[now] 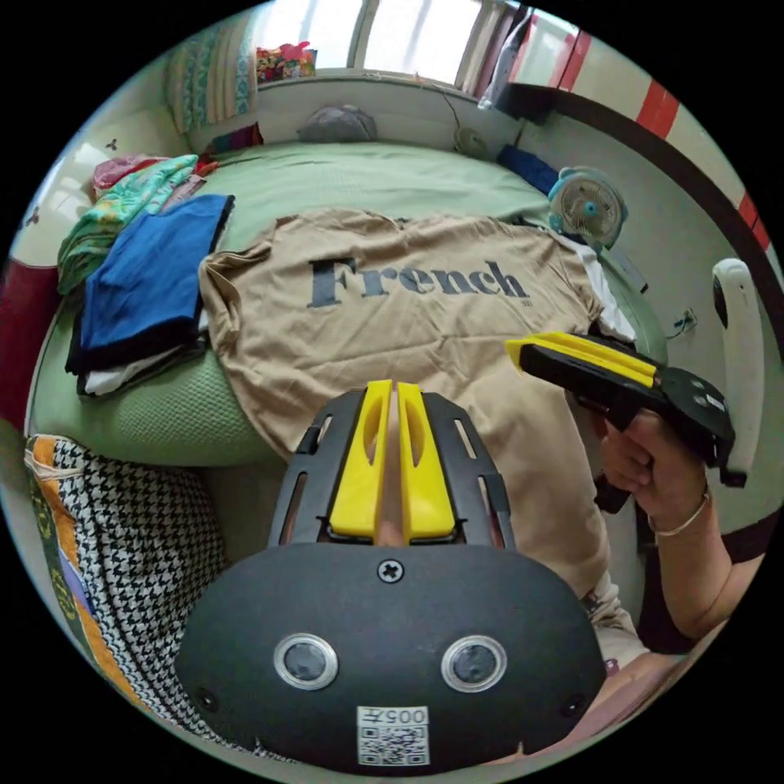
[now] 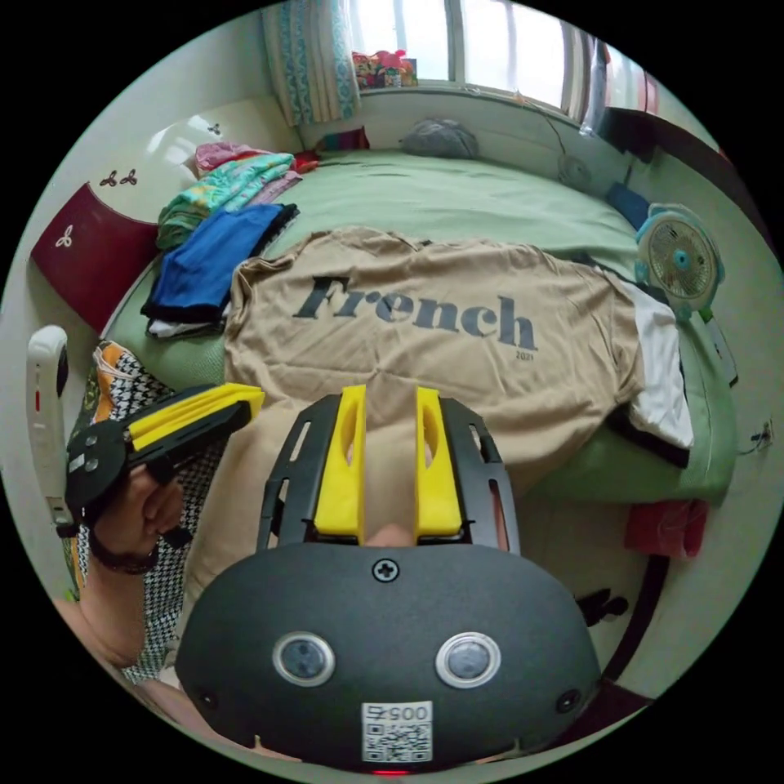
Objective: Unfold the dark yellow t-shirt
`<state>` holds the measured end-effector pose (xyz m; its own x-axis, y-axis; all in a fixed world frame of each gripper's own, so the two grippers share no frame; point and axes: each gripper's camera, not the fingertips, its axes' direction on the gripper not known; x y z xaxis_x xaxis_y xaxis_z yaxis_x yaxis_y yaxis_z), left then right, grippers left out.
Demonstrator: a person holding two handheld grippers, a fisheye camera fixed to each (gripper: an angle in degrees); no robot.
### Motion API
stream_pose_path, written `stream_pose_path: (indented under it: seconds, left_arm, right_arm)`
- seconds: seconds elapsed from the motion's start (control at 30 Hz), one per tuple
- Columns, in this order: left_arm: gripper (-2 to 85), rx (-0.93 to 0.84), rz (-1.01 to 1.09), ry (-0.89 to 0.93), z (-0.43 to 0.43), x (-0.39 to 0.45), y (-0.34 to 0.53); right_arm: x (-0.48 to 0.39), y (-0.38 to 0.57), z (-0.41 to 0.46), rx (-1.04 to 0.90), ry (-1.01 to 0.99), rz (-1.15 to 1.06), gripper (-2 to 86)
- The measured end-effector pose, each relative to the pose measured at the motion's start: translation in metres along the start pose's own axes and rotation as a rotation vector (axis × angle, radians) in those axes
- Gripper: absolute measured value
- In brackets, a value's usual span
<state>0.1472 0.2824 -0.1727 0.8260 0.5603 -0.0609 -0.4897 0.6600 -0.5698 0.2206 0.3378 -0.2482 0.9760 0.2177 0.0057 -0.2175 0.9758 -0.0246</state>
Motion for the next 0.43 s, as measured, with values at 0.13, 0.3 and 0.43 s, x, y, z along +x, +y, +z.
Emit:
stream_pose_path:
  seconds: [0.13, 0.3, 0.43]
  left_arm:
    - [7.5, 0.062, -0.132, -0.056, 0.004, -0.057, -0.018]
    - [10.6, 0.032, -0.193, -0.151, 0.027, -0.101, -0.039]
    - [11.7, 0.02, -0.212, -0.183, 0.043, -0.121, -0.055]
  right_arm:
    - [-0.023, -0.055, 0.014, 0.063, -0.057, -0.121, 7.4]
    - [-0.06, -0.121, 0.059, 0.084, -0.096, -0.258, 7.3]
    - [-0.08, -0.177, 0.105, 0.011, -0.19, -0.259, 7.2]
